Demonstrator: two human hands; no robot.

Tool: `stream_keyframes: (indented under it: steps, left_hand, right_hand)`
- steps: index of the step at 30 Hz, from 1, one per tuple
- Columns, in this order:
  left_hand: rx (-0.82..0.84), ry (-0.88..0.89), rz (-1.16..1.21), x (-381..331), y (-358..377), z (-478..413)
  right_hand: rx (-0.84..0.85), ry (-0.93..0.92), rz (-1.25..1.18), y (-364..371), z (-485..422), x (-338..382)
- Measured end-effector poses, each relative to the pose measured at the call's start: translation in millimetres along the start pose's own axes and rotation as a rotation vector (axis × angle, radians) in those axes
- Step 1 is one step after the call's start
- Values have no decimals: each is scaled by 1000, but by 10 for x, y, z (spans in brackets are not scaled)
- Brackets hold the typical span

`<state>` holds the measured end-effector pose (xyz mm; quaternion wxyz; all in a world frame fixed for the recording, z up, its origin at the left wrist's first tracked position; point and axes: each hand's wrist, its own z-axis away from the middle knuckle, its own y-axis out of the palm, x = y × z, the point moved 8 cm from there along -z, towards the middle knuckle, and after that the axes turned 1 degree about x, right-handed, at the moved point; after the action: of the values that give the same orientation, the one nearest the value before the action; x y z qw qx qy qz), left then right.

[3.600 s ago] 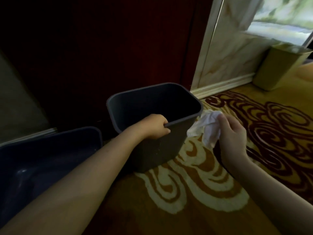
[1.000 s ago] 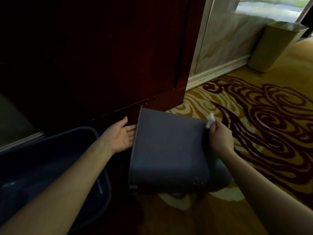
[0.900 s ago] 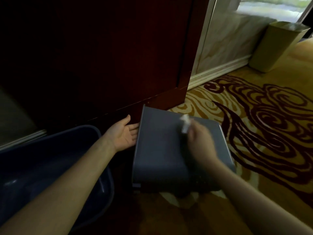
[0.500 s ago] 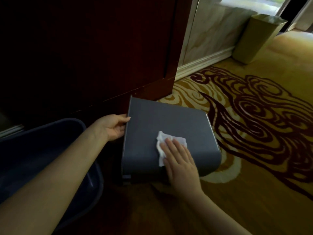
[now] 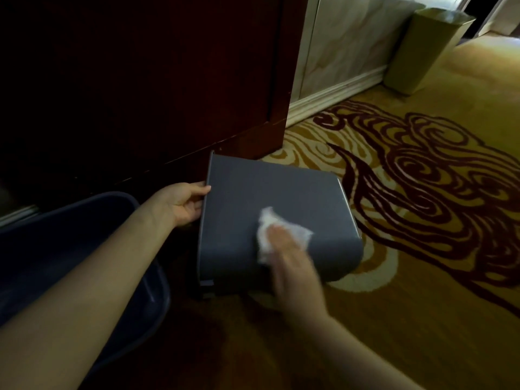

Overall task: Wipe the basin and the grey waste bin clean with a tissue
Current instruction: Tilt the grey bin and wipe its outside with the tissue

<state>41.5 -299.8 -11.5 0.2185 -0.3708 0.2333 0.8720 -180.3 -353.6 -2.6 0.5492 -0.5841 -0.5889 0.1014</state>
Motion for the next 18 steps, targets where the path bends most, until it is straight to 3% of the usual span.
stream_keyframes:
  steps: [2,5,18]
  left_hand:
    - [10,17,-3,5,20,-21]
    - [17,20,22,14,14,-30]
    - [5,-41,-51,-33,-27,-145]
  right_hand:
    - [143,-201,163,384,93,414]
    - [172,-244,286,553,151,409]
    - [31,157,291,-354,172,-1047]
